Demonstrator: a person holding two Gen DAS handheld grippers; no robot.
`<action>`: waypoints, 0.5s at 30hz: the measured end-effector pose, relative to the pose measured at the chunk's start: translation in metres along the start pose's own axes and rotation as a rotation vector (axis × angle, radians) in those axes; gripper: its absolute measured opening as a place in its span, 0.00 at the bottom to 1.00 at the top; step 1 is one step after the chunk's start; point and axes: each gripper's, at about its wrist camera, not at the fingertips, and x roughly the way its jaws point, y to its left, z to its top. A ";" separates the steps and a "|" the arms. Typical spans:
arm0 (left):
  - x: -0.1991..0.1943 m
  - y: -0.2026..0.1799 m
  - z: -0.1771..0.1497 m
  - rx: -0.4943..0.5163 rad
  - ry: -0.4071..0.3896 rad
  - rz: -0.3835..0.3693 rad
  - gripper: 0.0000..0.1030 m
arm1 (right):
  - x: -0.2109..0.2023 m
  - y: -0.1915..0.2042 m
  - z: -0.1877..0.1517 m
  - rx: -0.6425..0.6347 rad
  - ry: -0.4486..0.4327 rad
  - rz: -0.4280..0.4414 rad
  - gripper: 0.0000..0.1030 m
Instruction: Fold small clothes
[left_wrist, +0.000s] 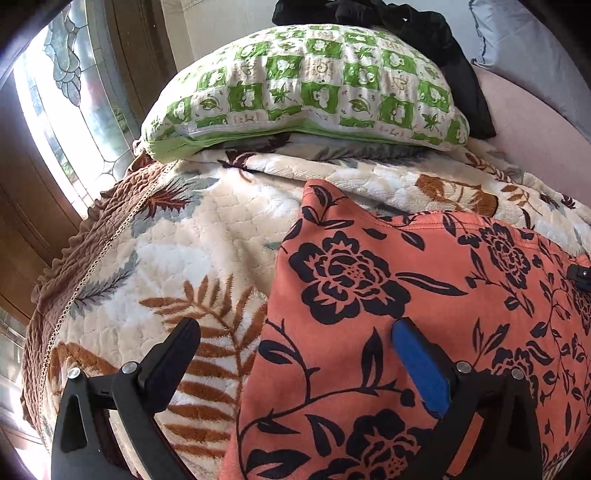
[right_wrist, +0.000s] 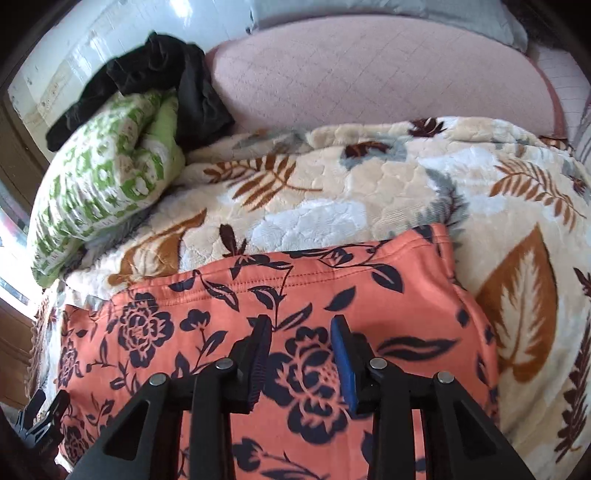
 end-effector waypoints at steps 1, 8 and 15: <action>0.003 0.003 0.001 -0.006 0.019 -0.004 1.00 | 0.019 0.000 0.005 0.004 0.053 -0.024 0.35; -0.019 0.032 0.010 -0.085 -0.023 0.020 1.00 | -0.002 0.063 0.020 -0.081 0.025 0.047 0.38; 0.003 0.045 -0.003 -0.018 0.092 0.104 1.00 | 0.018 0.202 -0.002 -0.241 0.154 0.310 0.38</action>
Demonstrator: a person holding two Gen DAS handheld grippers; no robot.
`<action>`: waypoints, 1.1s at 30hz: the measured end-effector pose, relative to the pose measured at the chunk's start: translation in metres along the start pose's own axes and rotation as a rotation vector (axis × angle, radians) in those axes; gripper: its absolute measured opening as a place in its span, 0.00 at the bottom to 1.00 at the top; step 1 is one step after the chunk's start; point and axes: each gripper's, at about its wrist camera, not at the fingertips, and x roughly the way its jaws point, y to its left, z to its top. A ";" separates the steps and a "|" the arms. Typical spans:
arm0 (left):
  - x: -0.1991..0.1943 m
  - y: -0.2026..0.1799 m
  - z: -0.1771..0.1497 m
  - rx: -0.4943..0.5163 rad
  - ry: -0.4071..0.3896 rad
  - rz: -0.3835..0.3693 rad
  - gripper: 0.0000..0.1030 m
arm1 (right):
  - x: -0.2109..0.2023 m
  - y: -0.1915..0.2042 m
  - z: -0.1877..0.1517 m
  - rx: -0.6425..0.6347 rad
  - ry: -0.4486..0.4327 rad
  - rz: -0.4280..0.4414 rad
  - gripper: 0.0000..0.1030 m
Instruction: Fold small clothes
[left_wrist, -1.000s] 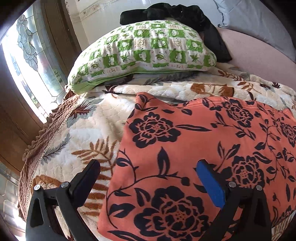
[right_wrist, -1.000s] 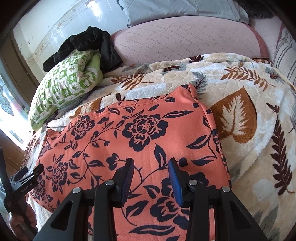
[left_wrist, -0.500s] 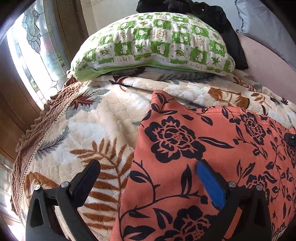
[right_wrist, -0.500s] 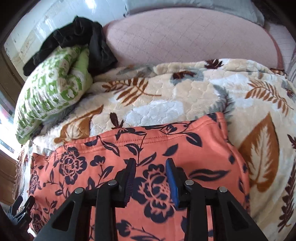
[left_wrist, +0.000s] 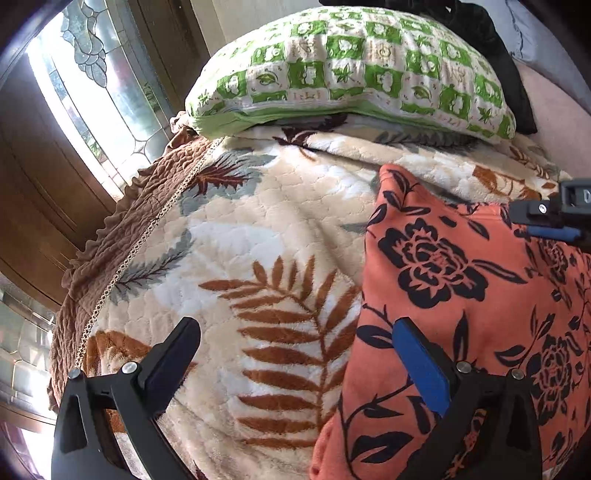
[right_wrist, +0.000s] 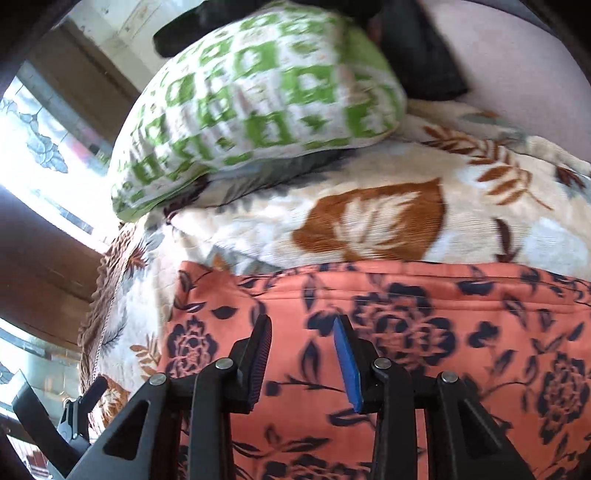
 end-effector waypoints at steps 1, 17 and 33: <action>0.003 0.001 -0.002 0.003 0.013 -0.005 1.00 | 0.013 0.012 0.000 -0.008 0.019 0.004 0.38; -0.030 0.013 0.001 -0.043 -0.066 -0.152 1.00 | -0.066 -0.039 -0.045 0.009 -0.076 -0.145 0.43; -0.026 0.076 -0.051 -0.242 0.101 -0.167 0.99 | -0.113 -0.090 -0.163 0.160 -0.087 -0.073 0.35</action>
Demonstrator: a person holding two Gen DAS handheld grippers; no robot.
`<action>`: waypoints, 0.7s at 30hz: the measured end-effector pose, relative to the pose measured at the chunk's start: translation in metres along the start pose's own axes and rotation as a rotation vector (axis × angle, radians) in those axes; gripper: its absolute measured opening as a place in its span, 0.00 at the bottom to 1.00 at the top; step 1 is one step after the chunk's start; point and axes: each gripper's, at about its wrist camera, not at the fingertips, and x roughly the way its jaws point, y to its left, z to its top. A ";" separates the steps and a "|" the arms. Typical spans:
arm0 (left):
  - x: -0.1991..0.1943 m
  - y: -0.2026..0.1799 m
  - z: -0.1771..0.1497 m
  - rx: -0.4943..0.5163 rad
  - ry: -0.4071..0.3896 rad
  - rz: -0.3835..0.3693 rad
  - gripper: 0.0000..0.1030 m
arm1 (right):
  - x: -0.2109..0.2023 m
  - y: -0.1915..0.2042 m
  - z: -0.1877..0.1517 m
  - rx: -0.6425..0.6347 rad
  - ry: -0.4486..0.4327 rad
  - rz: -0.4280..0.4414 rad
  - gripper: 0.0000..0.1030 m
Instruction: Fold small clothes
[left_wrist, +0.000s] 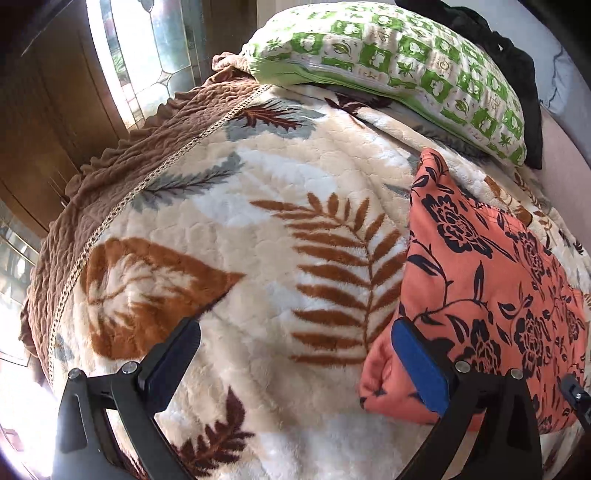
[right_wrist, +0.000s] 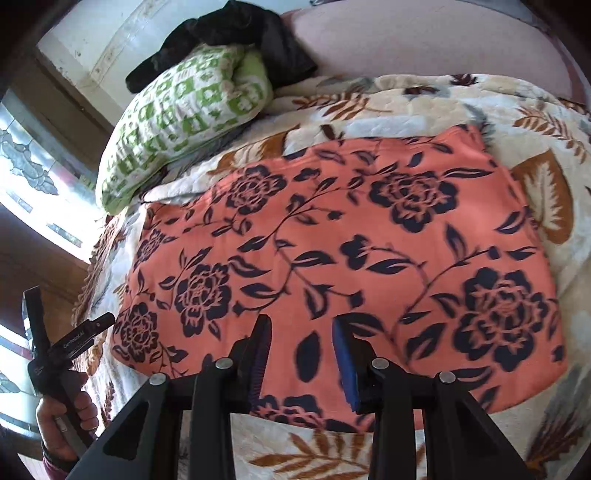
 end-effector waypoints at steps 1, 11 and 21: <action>-0.007 0.005 -0.011 -0.017 0.000 -0.018 0.99 | 0.008 0.008 -0.003 -0.009 0.007 0.027 0.35; -0.010 -0.037 -0.061 -0.077 0.062 -0.264 0.69 | 0.005 0.015 -0.036 -0.134 0.017 0.091 0.36; 0.012 -0.058 -0.055 -0.277 0.034 -0.371 0.67 | -0.039 -0.038 -0.028 -0.048 -0.114 0.138 0.36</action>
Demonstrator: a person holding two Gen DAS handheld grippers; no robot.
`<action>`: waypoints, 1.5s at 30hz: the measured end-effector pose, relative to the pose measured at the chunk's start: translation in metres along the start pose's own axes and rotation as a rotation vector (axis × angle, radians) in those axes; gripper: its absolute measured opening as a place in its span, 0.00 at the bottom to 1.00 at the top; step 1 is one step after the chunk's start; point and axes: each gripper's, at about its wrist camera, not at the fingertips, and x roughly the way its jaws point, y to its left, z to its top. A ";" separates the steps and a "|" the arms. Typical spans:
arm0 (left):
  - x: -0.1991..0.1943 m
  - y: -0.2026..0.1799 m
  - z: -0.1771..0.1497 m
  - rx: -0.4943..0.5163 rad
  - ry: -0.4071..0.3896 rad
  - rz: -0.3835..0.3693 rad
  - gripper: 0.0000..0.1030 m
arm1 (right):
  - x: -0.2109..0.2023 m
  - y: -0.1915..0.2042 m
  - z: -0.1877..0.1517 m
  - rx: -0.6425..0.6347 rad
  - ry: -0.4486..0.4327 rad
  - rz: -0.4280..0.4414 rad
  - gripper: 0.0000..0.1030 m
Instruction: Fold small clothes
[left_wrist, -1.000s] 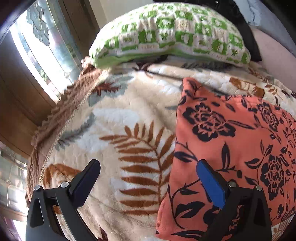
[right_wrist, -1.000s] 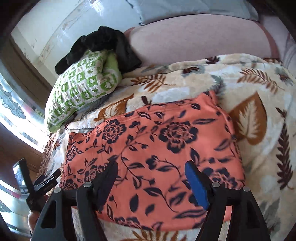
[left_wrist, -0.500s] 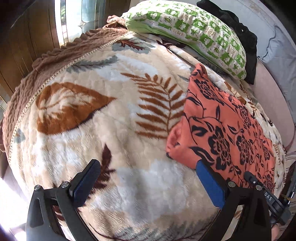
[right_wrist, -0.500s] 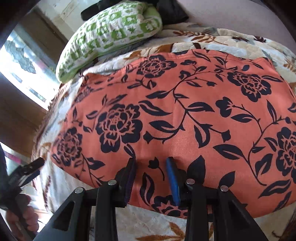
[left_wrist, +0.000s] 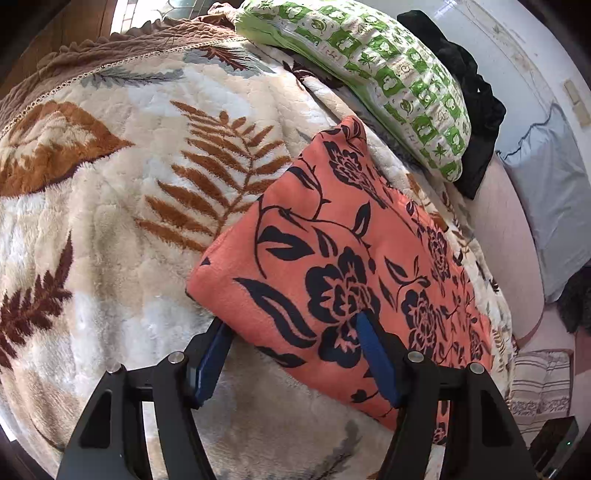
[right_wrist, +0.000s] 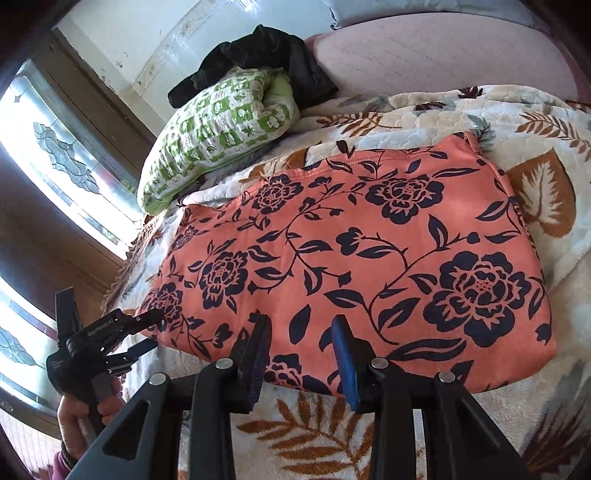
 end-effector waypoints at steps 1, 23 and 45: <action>0.002 -0.002 0.001 0.003 -0.003 0.004 0.67 | 0.001 0.000 0.001 0.008 -0.004 0.013 0.36; 0.022 -0.039 0.004 0.066 -0.126 0.062 0.21 | 0.006 -0.028 0.018 0.150 -0.030 0.009 0.36; -0.032 -0.067 -0.017 0.326 -0.280 -0.113 0.16 | 0.027 -0.016 0.063 0.123 0.137 0.063 0.38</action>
